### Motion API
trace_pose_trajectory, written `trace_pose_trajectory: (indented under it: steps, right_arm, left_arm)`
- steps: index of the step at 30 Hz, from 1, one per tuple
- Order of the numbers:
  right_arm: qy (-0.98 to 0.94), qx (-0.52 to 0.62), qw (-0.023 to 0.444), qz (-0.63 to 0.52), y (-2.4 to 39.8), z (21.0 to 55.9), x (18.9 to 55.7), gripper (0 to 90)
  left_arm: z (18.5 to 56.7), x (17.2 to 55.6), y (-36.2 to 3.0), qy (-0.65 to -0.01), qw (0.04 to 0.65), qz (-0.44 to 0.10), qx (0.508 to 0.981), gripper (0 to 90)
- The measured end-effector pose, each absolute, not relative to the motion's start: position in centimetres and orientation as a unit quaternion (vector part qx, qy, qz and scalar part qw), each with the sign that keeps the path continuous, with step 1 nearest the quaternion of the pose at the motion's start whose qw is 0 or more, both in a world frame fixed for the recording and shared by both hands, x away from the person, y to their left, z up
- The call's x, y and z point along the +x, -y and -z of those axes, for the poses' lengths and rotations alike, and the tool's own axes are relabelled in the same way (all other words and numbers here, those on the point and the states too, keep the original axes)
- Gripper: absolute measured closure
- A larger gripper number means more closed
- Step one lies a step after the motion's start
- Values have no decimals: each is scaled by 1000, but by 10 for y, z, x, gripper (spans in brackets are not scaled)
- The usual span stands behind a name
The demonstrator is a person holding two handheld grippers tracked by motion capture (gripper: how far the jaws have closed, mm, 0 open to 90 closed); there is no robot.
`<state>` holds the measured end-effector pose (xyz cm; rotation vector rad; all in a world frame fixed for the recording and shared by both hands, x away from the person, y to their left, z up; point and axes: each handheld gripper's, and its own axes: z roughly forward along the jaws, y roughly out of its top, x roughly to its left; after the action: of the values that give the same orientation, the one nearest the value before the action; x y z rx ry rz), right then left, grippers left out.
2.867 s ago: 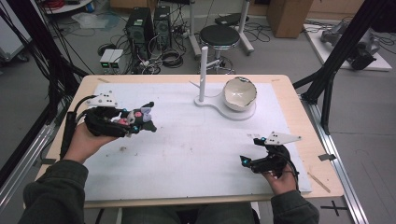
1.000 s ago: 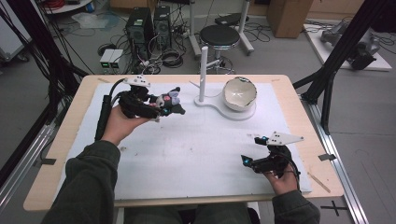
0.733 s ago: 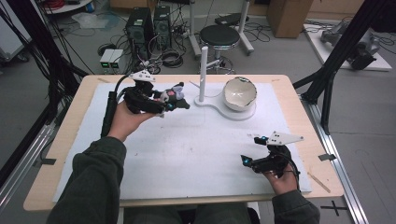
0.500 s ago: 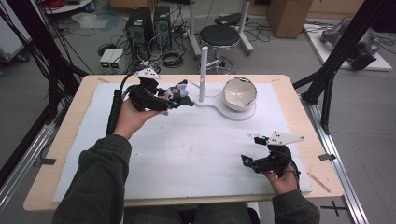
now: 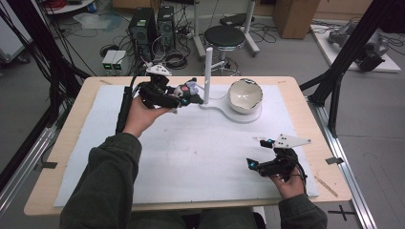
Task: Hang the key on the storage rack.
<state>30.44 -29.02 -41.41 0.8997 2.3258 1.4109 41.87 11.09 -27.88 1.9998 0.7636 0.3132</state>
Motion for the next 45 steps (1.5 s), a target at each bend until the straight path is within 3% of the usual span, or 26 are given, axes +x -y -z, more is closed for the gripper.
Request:
trace_pose_trajectory:
  steps: [17,45]
  right_arm:
    - [-800,314,138,-492,292,414,306,62]
    - [-800,311,135,-495,292,414,307,62]
  left_arm:
    - [284,434,-100,-336,455,-138,813,433]
    - [281,456,-78,-376,483,-156,776,434]
